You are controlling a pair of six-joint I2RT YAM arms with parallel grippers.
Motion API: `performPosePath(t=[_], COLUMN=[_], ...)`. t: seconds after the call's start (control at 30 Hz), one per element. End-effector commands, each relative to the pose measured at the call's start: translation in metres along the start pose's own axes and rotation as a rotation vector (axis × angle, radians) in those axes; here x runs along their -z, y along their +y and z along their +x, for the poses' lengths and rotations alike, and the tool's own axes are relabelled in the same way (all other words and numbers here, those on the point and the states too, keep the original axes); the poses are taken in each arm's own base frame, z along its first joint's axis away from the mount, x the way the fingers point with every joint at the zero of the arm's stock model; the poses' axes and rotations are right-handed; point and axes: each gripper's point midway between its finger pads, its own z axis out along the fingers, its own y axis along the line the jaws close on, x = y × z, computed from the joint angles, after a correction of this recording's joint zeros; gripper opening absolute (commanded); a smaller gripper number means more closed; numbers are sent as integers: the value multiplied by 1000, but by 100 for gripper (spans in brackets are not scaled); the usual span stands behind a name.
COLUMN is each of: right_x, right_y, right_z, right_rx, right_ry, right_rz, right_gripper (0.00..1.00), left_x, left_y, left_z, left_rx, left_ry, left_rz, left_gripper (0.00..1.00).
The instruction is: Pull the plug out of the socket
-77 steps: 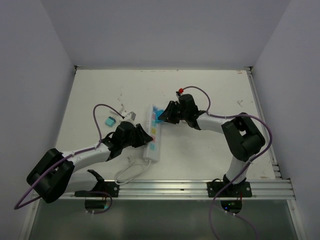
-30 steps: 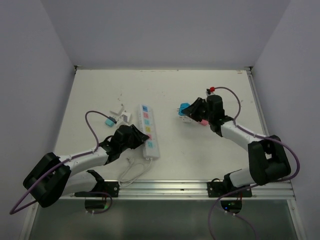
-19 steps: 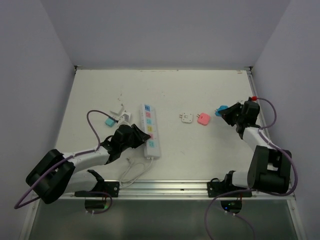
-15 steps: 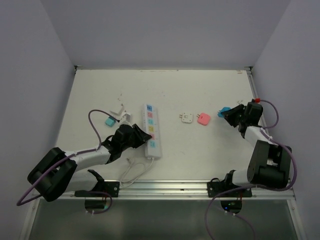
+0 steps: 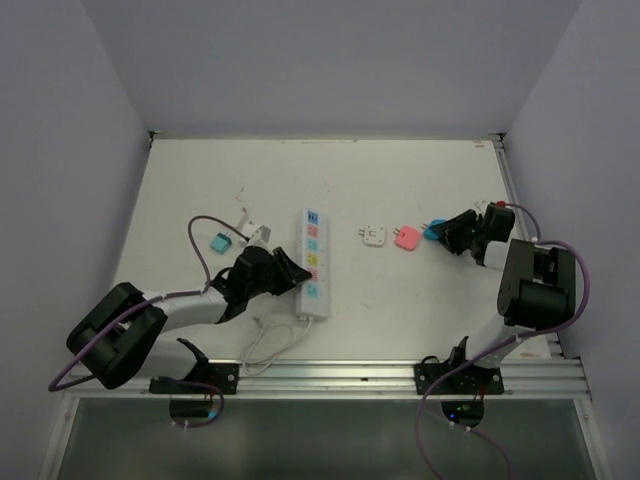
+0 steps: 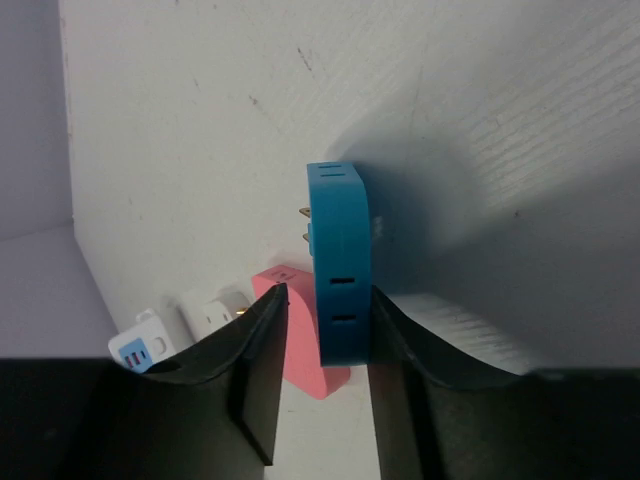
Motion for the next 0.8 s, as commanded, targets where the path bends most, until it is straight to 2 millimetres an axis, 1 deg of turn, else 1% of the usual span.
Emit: performPosePath(t=[0.0, 0.03, 0.07, 0.1, 0.13, 0.17, 0.2, 0.23, 0.27, 0.3, 0.33, 0.37, 0.4, 0.43, 0.5, 0.53, 0.57, 0.6, 0.63, 0.67, 0.73, 0.77], right_x=[7, 10, 13, 22, 26, 31, 43, 48, 55, 61, 71, 77, 82, 92, 103, 108, 116, 121, 124, 131, 136, 139], right_y=[10, 7, 6, 4, 0, 3, 3, 3, 6, 5, 15, 23, 26, 39, 49, 56, 66, 70, 75, 81, 86, 88], right_z=[-10, -11, -12, -10, -13, -18, -15, -23, -25, -25, -31, -36, -35, -41, -40, -41, -42, -39, -39, -39, -35, -34], right_rx=[36, 40, 64, 66, 75, 99, 101, 127, 142, 151, 177, 215, 224, 262, 286, 299, 316, 324, 329, 342, 350, 352], right_ry=[-26, -28, -33, -24, -45, -61, -59, -90, -103, -102, -136, -148, -143, -169, -172, -181, -195, -193, -197, -208, -199, -200], right_rz=[6, 28, 51, 85, 121, 131, 163, 189, 195, 216, 202, 193, 195, 170, 152, 137, 106, 92, 75, 53, 35, 30], right_gripper=[43, 49, 61, 66, 70, 76, 78, 80, 82, 83, 84, 84, 84, 84, 84, 84, 84, 84, 84, 84, 85, 85], left_x=[1, 0, -1, -2, -3, -3, -5, -5, -6, -6, -7, -7, -7, -7, -7, -7, -7, -7, -7, -6, -5, -4], left_y=[44, 45, 42, 41, 43, 40, 42, 41, 41, 41, 42, 42, 43, 43, 44, 45, 46, 46, 46, 47, 47, 48], left_z=[33, 35, 37, 38, 40, 42, 44, 46, 47, 48, 49, 50, 51, 52, 52, 52, 53, 52, 52, 53, 51, 51], left_rx=[-58, -61, -67, -70, -71, -76, -76, -81, -80, -79, -77, -77, -75, -73, -72, -69, -68, -69, -68, -68, -71, -69], left_ry=[132, 138, 144, 147, 156, 163, 174, 179, 183, 187, 191, 193, 197, 199, 197, 196, 196, 194, 194, 194, 185, 184], left_rz=[-144, -150, -145, -143, -150, -143, -149, -148, -149, -151, -154, -155, -160, -159, -162, -164, -168, -167, -166, -167, -169, -175], left_gripper=[0, 0, 0, 0, 0, 0, 0, 3, 5, 7, 11, 13, 16, 21, 28, 37, 39, 44, 53, 55, 66, 70])
